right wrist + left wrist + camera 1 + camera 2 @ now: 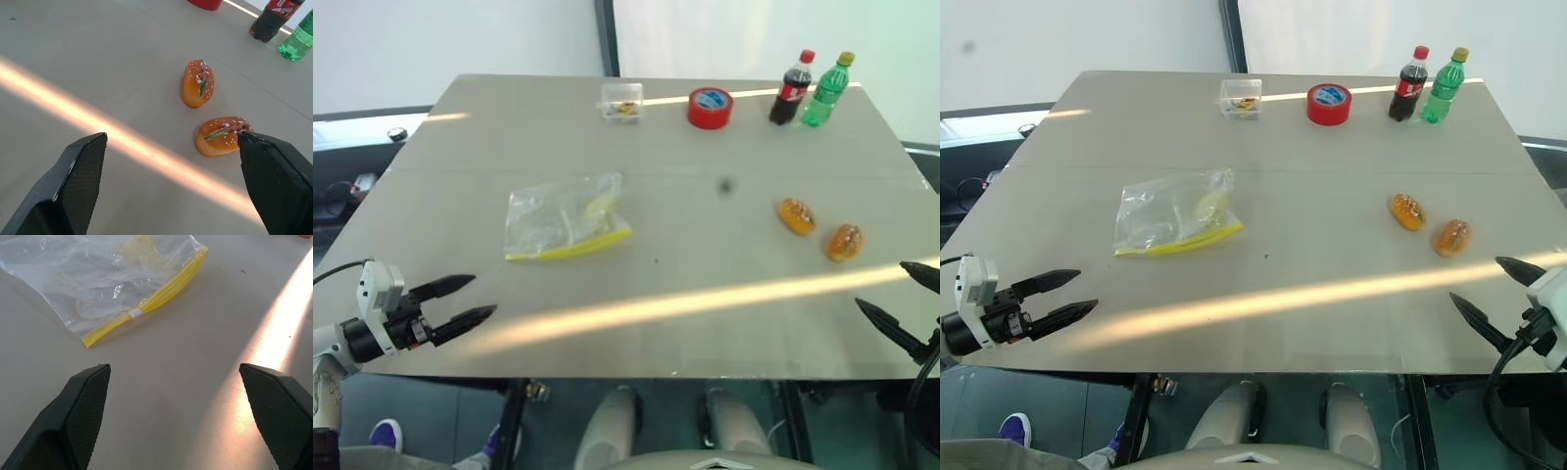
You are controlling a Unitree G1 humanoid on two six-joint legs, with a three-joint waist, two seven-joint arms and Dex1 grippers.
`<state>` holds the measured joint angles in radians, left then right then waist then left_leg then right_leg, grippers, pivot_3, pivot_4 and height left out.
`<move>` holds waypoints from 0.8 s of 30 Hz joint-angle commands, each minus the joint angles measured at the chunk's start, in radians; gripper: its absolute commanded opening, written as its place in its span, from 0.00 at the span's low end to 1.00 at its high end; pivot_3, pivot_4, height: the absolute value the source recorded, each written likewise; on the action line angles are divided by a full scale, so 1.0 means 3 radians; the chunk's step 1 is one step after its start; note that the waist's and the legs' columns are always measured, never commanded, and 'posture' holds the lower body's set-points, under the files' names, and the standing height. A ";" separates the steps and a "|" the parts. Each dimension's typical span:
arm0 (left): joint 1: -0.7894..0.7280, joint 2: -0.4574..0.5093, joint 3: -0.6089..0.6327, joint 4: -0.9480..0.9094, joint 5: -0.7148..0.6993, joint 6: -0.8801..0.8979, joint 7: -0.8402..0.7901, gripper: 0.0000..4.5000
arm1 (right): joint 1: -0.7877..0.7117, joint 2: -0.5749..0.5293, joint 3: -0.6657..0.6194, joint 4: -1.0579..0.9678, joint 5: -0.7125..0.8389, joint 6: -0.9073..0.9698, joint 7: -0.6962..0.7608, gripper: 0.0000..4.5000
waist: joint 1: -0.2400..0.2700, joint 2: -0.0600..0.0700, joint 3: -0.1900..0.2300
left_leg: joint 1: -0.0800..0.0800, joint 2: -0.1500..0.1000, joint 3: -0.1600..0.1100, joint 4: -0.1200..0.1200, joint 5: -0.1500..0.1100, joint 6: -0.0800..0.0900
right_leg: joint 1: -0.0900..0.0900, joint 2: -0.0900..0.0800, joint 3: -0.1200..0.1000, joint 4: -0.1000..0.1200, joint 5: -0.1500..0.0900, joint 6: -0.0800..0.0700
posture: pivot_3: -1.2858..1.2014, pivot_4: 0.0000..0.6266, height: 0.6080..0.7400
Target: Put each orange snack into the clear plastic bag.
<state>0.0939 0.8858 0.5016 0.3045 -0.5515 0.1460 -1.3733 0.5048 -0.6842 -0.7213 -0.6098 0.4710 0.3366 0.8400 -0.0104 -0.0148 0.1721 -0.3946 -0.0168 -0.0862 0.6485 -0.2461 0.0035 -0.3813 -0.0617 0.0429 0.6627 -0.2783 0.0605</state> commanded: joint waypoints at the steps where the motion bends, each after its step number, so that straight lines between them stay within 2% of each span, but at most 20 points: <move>1: 0.0002 0.0013 0.0117 -0.0146 -0.0075 0.0022 0.0056 0.99 | -0.0029 -0.0040 -0.0062 -0.0054 0.0051 0.0032 -0.0038 0.97 | 0.0000 0.0000 0.0000 | 0.0000 0.0000 0.0000 0.0000 0.0000 0.0000 | 0.0000 0.0000 0.0000 0.0000 0.0000 0.0000 | 0.52 0.24 1.00; 8: -0.0124 -0.0128 0.0077 -0.0398 -0.0187 0.0393 0.0463 0.99 | -0.0249 -0.0083 0.0108 -0.0091 0.0107 0.0157 -0.0127 0.97 | 0.0000 0.0000 0.0000 | 0.0000 0.0000 -0.0002 0.0000 0.0000 0.0000 | 0.0000 0.0000 -0.0002 0.0000 0.0000 -0.0001 | 0.52 0.24 1.00; 11: -0.0296 -0.0107 0.0061 -0.0485 -0.0277 0.0842 0.0800 0.99 | -0.0405 -0.0094 0.0267 -0.0161 0.0140 0.0203 -0.0197 0.97 | 0.0000 0.0000 0.0000 | -0.0001 -0.0001 -0.0002 0.0000 0.0000 0.0000 | 0.0000 0.0000 -0.0004 0.0000 0.0001 0.0000 | 0.52 0.24 1.00; 14: -0.0532 0.0064 -0.0060 -0.0422 -0.0303 0.1493 0.1051 0.99 | -0.0656 -0.0094 0.0547 -0.0285 0.0185 0.0282 -0.0309 0.97 | -0.0007 0.0000 0.0000 | 0.0000 -0.0002 -0.0002 0.0002 0.0000 0.0001 | 0.0000 0.0003 -0.0008 0.0003 0.0001 0.0001 | 0.52 0.24 1.00; 16: -0.0796 0.0199 -0.0162 -0.0257 -0.0380 0.1940 0.1051 0.99 | -0.0888 -0.0086 0.0824 -0.0359 0.0192 0.0337 -0.0389 0.97 | -0.0011 0.0000 0.0000 | 0.0000 -0.0002 -0.0002 0.0003 0.0000 0.0001 | 0.0000 0.0009 -0.0014 0.0004 0.0001 0.0001 | 0.52 0.24 1.00; 19: -0.1302 0.0270 -0.0288 0.0265 -0.0348 0.2211 0.1020 0.99 | -0.1287 -0.0001 0.1325 -0.0427 0.0172 0.0416 -0.0517 0.97 | -0.0019 0.0001 0.0002 | 0.0001 -0.0002 -0.0002 0.0004 0.0000 0.0000 | -0.0001 0.0029 -0.0016 0.0005 0.0001 0.0002 | 0.52 0.24 1.00; 24: -0.2045 0.0323 -0.0664 0.1206 0.0078 0.2062 0.0990 0.99 | -0.1868 0.0153 0.2021 -0.0357 0.0014 0.0404 -0.0604 0.97 | -0.0031 0.0000 0.0002 | 0.0001 -0.0012 -0.0002 0.0004 0.0001 0.0000 | -0.0004 0.0032 -0.0015 0.0011 0.0002 0.0002 | 0.52 0.24 1.00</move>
<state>-0.4908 0.9566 0.3160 0.6053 -0.5676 0.7927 -1.0718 -0.0341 -0.6446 -0.1400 -0.7004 0.4853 0.4684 0.6711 -0.0198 -0.0149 0.1727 -0.3961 -0.0217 -0.0868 0.6498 -0.2459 0.0035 -0.3844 -0.0522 0.0388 0.6666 -0.2778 0.0611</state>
